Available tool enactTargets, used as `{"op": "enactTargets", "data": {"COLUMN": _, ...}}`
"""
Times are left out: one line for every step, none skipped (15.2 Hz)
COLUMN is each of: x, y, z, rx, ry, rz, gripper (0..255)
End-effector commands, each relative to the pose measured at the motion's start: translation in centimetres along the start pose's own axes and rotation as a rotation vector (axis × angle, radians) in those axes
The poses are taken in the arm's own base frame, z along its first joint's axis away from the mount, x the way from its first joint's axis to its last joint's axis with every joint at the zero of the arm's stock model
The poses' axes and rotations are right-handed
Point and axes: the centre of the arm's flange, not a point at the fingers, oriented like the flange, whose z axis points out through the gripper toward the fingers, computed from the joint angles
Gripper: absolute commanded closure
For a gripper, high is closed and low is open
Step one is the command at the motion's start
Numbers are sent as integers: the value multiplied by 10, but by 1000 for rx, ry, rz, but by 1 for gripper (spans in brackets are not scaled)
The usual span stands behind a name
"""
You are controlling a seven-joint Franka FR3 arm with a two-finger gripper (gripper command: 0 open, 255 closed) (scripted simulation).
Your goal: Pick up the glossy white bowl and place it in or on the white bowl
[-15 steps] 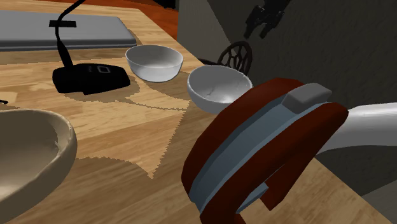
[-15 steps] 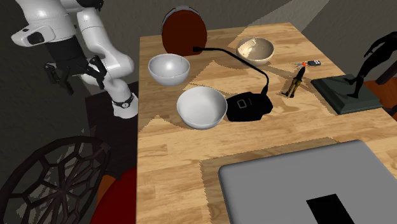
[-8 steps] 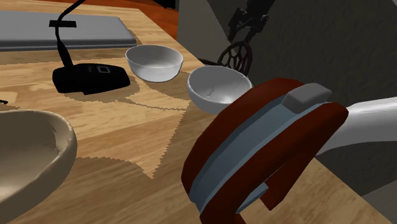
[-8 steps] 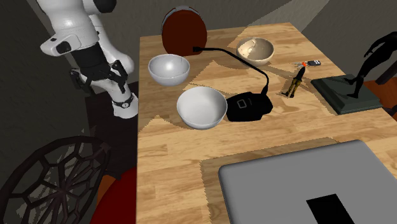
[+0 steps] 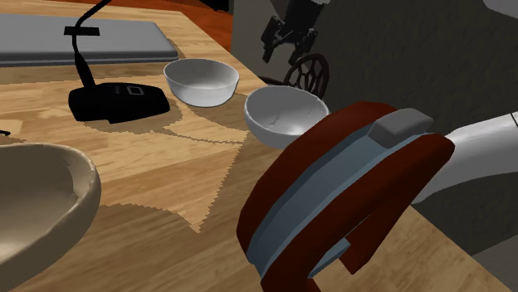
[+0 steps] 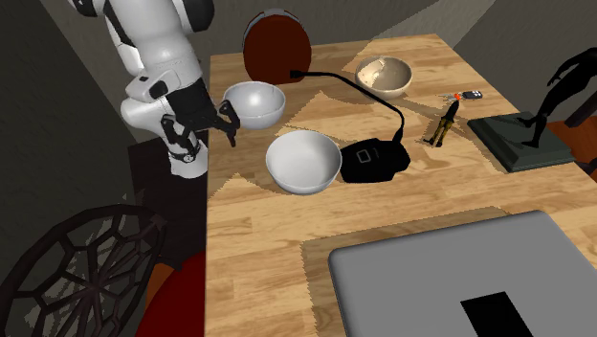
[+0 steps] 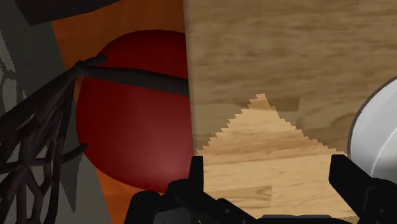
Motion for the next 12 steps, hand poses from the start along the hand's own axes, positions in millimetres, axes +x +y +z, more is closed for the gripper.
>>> {"op": "enactTargets", "data": {"x": 7, "y": -23, "z": 10, "rx": 18, "ry": -9, "rz": 13, "gripper": 0}}
{"op": "enactTargets", "data": {"x": 10, "y": -33, "z": 15, "rx": 27, "ry": -14, "rz": 19, "gripper": 0}}
{"op": "enactTargets", "data": {"x": 12, "y": -44, "z": 19, "rx": 35, "ry": -18, "rz": 25, "gripper": 0}}
{"op": "enactTargets", "data": {"x": 14, "y": -55, "z": 24, "rx": 44, "ry": -22, "rz": 30, "gripper": 0}}
{"op": "enactTargets", "data": {"x": 17, "y": -66, "z": 28, "rx": 53, "ry": -27, "rz": 36, "gripper": 0}}
{"op": "enactTargets", "data": {"x": 19, "y": -77, "z": 33, "rx": 61, "ry": -31, "rz": 42, "gripper": 0}}
{"op": "enactTargets", "data": {"x": 22, "y": -88, "z": 37, "rx": 70, "ry": -35, "rz": 48, "gripper": 0}}
{"op": "enactTargets", "data": {"x": 24, "y": -98, "z": 41, "rx": 77, "ry": -39, "rz": 53, "gripper": 0}}
{"op": "enactTargets", "data": {"x": 24, "y": -98, "z": 46, "rx": 77, "ry": -39, "rz": 53, "gripper": 0}}
{"op": "enactTargets", "data": {"x": 24, "y": -99, "z": 51, "rx": 77, "ry": -39, "rz": 53, "gripper": 0}}
{"op": "enactTargets", "data": {"x": 24, "y": -99, "z": 56, "rx": 77, "ry": -39, "rz": 53, "gripper": 0}}
{"op": "enactTargets", "data": {"x": 23, "y": -100, "z": 62, "rx": 77, "ry": -39, "rz": 53, "gripper": 0}}
